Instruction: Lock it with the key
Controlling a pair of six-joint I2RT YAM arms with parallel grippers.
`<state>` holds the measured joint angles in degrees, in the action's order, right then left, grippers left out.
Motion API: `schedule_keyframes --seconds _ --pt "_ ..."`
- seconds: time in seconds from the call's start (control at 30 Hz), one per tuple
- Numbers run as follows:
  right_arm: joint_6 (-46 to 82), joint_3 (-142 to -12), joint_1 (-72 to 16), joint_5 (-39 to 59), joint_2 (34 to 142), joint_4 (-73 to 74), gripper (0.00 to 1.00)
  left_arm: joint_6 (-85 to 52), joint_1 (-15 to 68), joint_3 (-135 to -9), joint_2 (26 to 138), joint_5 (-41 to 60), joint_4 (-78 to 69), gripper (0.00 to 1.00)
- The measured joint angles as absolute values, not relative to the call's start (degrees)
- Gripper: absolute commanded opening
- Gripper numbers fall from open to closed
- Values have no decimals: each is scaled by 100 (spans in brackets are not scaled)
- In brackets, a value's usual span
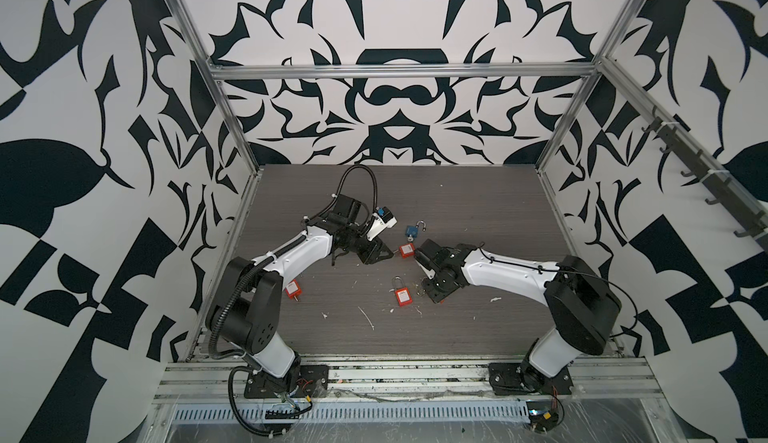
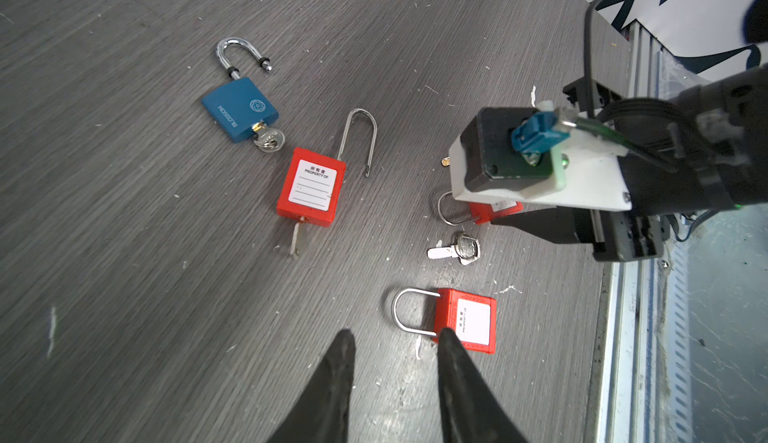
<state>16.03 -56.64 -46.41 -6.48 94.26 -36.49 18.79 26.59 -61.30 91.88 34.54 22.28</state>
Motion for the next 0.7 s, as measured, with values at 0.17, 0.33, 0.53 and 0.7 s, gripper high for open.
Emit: schedule_keyframes --seconds 0.17,0.33,0.53,0.7 --pt "1907 -5671 -4668 -788 9435 -3664 50 1839 2659 -6130 9166 3457 2228 37" --pt "2110 -5669 -4672 -864 9435 -3664 50 1787 2659 -6130 9118 3459 2228 37" --pt "2418 -5669 -4676 -864 9590 -3656 47 1754 2659 -6110 8971 3459 2224 37" --pt "2661 -5669 -4676 -871 9657 -3636 44 1734 2659 -6101 8958 3459 2217 37"
